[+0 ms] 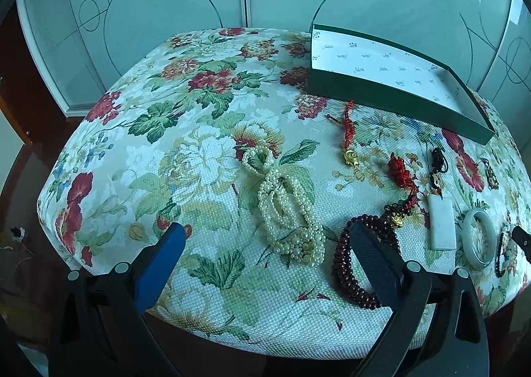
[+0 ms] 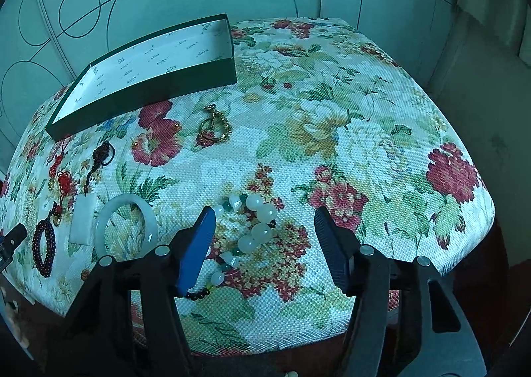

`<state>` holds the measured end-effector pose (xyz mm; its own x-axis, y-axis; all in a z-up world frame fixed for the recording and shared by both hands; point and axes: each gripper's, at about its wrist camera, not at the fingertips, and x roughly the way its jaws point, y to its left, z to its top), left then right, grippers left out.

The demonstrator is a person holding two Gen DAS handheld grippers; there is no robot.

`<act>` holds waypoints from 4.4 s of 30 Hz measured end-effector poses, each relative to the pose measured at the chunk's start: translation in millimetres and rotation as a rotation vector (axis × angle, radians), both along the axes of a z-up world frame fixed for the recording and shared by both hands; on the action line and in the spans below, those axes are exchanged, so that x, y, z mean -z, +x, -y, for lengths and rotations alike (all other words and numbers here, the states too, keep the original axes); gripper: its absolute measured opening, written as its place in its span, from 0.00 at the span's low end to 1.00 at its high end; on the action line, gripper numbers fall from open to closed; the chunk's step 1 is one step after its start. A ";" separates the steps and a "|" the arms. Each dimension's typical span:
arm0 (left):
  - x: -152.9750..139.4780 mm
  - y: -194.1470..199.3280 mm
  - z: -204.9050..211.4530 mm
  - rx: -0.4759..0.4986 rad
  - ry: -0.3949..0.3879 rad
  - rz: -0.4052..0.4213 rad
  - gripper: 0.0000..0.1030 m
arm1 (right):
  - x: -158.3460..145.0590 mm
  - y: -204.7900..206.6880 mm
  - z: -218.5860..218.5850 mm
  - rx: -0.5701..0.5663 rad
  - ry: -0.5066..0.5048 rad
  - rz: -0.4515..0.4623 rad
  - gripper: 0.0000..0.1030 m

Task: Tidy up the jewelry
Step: 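Lower the right tool onto the white-and-dark bead bracelet and close it, then lower the left tool onto the pearl necklace and close it, then carry the pearls into the box with the left tool while the right tool carries the bracelet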

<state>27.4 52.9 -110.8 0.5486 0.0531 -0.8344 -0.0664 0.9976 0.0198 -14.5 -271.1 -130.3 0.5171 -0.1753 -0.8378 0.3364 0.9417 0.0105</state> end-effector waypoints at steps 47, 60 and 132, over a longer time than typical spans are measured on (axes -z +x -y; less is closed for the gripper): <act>9.4 16.6 -12.3 0.010 -0.056 -0.031 0.95 | 12.0 8.6 8.0 -0.021 0.018 0.070 0.14; 14.7 28.8 -10.0 0.017 -0.001 -0.054 0.47 | 12.3 7.4 7.3 -0.020 0.018 0.074 0.14; -101.9 120.8 65.4 0.245 -0.147 0.230 0.10 | -133.7 106.6 -26.5 -0.199 0.062 0.429 0.13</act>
<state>148.2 -12.6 -9.0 0.7042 -0.2144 -0.6768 0.1888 0.9755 -0.1125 92.1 -244.7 3.4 0.8370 0.0054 -0.5472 0.1030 0.9805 0.1673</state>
